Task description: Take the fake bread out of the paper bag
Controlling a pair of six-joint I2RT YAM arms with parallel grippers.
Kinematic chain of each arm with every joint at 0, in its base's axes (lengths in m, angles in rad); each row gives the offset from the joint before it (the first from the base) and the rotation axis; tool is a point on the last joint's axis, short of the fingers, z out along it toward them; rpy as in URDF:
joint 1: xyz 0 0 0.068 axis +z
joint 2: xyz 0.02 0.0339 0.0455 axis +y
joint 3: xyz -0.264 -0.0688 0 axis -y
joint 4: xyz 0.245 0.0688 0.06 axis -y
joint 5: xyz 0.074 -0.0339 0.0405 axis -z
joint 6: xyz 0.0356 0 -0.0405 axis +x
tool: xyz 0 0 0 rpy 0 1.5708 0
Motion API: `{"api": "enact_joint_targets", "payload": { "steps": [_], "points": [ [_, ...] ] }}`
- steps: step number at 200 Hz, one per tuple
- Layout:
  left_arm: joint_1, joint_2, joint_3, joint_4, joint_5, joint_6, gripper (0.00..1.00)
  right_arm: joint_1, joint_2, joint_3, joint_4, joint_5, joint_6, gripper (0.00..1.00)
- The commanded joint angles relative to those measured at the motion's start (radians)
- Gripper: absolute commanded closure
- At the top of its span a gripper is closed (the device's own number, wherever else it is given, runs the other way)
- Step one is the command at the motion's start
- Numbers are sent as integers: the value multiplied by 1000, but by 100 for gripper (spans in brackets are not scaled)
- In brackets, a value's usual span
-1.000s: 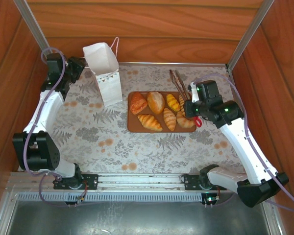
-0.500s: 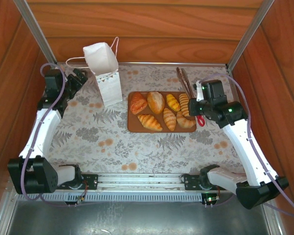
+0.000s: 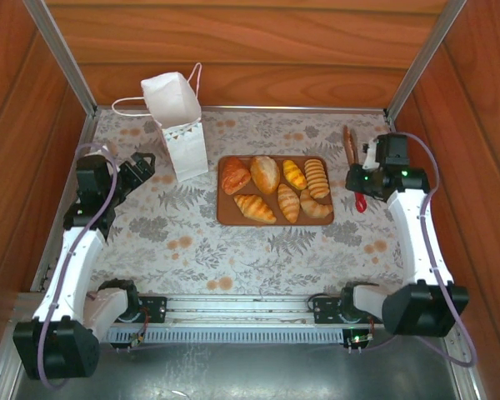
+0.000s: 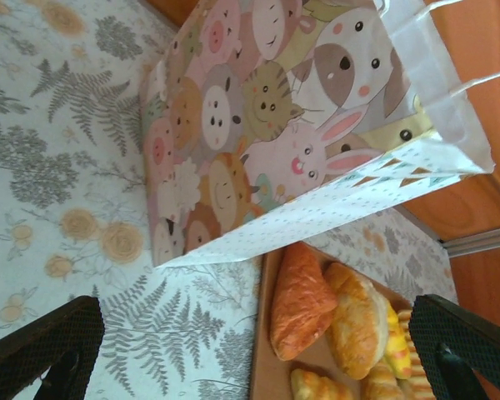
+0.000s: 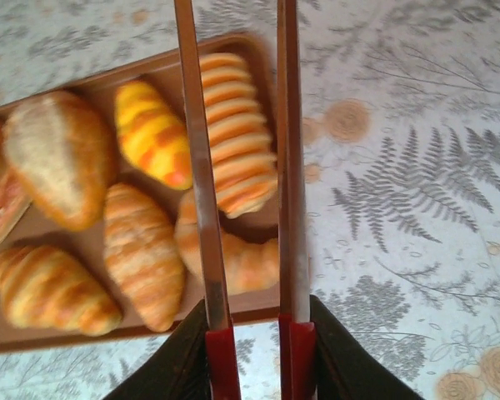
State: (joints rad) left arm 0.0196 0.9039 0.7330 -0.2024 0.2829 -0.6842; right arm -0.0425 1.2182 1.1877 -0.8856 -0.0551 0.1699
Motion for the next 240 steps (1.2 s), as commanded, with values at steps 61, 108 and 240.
{"api": "enact_joint_targets", "payload": {
  "steps": [61,108,240],
  "points": [
    [2,-128,-117,47,-135,89,0,-158,203,-34,156,-151,-17,68],
    [2,-129,-134,17,-165,182,0,-157,371,46,127,-101,-78,69],
    [4,-242,-262,34,-267,253,0,-139,704,177,80,93,-284,66]
  ]
}}
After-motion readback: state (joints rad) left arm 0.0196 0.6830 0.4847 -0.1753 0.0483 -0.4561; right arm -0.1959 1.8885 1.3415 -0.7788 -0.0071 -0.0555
